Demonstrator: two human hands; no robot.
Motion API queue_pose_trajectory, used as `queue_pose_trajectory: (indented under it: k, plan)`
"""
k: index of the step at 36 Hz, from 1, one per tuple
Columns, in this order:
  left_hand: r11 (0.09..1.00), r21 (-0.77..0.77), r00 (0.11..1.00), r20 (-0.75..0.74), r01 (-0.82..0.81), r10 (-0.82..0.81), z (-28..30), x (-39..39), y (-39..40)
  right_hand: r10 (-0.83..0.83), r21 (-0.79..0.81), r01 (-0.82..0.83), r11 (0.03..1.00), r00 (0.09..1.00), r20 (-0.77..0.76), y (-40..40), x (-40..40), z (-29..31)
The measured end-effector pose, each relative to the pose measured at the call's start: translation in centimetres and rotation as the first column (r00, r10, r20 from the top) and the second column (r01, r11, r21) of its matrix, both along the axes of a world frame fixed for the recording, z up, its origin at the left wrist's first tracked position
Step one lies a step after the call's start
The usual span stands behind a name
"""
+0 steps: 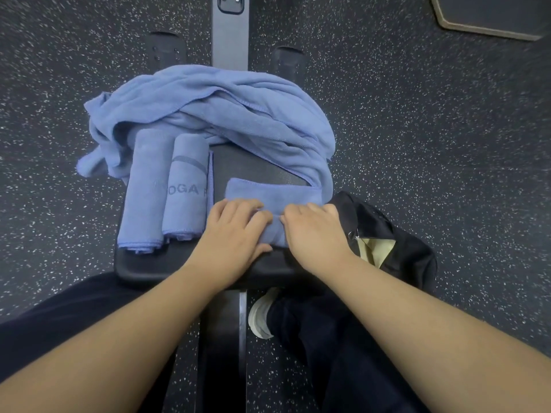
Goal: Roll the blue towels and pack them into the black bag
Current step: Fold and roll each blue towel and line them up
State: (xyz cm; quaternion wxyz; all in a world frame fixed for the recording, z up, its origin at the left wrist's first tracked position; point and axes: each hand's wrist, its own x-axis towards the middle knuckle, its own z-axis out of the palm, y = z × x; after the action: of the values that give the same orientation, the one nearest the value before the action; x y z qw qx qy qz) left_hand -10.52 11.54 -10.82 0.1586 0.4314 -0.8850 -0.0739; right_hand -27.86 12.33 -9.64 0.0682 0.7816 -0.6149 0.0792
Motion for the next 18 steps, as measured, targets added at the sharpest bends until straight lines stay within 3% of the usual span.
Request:
queue_pose_trajectory:
  k: [4,11,18]
  plan:
    - [0.995,-0.083,0.999,0.008,-0.048,0.049,-0.2,0.0,0.0,-0.094,-0.029,0.093,0.995,0.995,-0.031,0.0,0.4,0.4]
    - [0.984,-0.009,0.983,0.031,-0.179,0.179,-0.3,-1.0,-0.6,-0.027,-0.1,0.027,0.995,1.0,0.008,0.5,0.8,1.4]
    - [0.967,0.011,0.965,0.069,-0.253,0.252,-0.1,-1.9,-1.6,-0.021,0.017,0.022,1.0,0.999,-0.042,0.4,0.5,0.9]
